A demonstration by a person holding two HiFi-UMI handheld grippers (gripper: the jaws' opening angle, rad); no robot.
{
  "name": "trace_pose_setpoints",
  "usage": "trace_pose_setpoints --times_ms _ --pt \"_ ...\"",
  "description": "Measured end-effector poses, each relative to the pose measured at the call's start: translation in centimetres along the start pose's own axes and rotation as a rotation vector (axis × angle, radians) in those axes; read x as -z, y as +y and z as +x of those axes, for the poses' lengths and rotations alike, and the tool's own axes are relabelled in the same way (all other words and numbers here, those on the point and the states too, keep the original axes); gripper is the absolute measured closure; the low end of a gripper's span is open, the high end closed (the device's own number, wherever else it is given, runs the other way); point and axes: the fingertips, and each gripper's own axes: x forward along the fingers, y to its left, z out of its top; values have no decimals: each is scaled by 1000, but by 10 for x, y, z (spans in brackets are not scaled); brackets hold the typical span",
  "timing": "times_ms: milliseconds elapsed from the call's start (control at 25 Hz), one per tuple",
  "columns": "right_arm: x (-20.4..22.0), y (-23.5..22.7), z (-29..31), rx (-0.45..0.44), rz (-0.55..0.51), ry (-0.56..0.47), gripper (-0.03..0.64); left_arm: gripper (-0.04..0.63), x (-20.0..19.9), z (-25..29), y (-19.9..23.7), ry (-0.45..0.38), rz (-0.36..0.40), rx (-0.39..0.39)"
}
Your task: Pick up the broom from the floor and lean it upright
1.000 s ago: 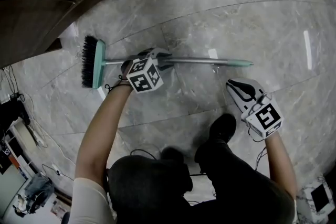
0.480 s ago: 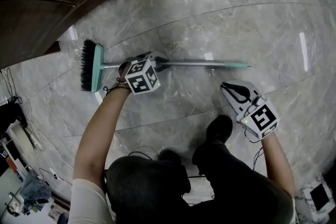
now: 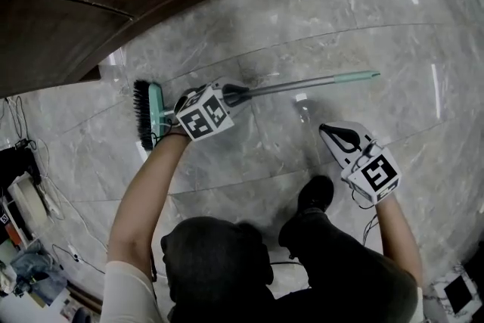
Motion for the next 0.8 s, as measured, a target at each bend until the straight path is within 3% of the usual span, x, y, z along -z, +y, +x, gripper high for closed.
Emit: trace_pose_setpoints --times_ms 240,400,800 --pt "-65 -3 -5 -8 -89 13 614 520 -38 -53 27 -121 -99 -81" --pt "-117 -8 -7 -9 -144 -35 614 522 -58 -83 40 -176 -137 -125" --pt "-201 12 -24 -33 -273 -44 614 523 -85 -159 34 -285 -216 -230"
